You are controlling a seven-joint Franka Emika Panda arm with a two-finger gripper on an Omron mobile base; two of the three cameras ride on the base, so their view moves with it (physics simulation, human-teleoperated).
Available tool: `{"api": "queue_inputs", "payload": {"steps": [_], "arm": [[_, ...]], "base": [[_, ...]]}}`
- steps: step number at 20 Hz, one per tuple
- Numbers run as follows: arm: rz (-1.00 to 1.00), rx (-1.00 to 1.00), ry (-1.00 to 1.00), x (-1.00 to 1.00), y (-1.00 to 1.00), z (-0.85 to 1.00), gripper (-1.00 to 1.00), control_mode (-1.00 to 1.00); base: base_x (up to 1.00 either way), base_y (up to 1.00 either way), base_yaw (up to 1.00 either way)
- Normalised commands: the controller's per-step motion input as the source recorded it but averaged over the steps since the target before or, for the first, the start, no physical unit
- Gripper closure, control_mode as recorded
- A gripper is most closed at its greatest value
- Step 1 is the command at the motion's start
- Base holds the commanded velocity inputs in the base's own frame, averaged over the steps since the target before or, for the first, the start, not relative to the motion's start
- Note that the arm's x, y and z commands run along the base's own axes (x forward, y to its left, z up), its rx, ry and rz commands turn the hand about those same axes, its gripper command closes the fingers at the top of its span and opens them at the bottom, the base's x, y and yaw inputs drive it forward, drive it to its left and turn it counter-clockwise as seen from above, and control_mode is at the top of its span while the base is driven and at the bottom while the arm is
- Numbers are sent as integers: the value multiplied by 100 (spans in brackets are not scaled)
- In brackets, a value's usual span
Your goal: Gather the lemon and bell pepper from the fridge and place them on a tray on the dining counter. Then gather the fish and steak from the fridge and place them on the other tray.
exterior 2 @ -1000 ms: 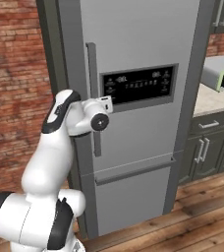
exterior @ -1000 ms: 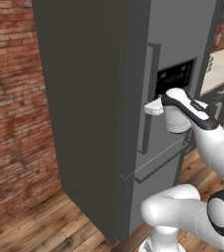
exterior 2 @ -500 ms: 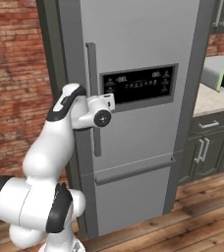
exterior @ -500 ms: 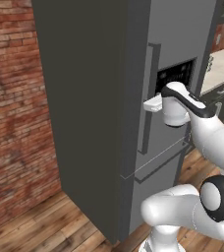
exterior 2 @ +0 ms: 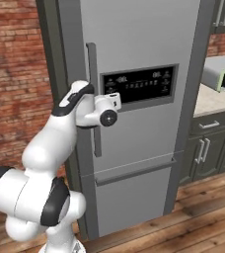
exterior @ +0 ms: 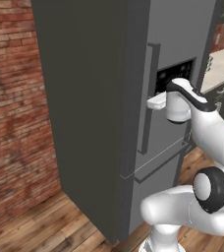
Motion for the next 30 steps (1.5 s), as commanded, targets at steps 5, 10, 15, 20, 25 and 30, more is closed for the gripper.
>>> {"api": "queue_inputs", "payload": {"steps": [5, 10, 15, 20, 25, 30], "arm": [[6, 0, 0, 24, 15, -7, -100, -100], [9, 0, 0, 27, 33, -11, -100, -100], [5, 0, -7, -1, 35, -4, -100, -100], [0, 0, -18, -41, 31, 0, -100, -100], [0, 0, -2, 14, 5, 1, -100, -100], [0, 0, 5, 45, -1, 1, -100, -100]], "base": [[0, 0, 0], [0, 0, 0], [0, 0, 0], [0, 0, 0], [0, 0, 0], [0, 0, 0]]}}
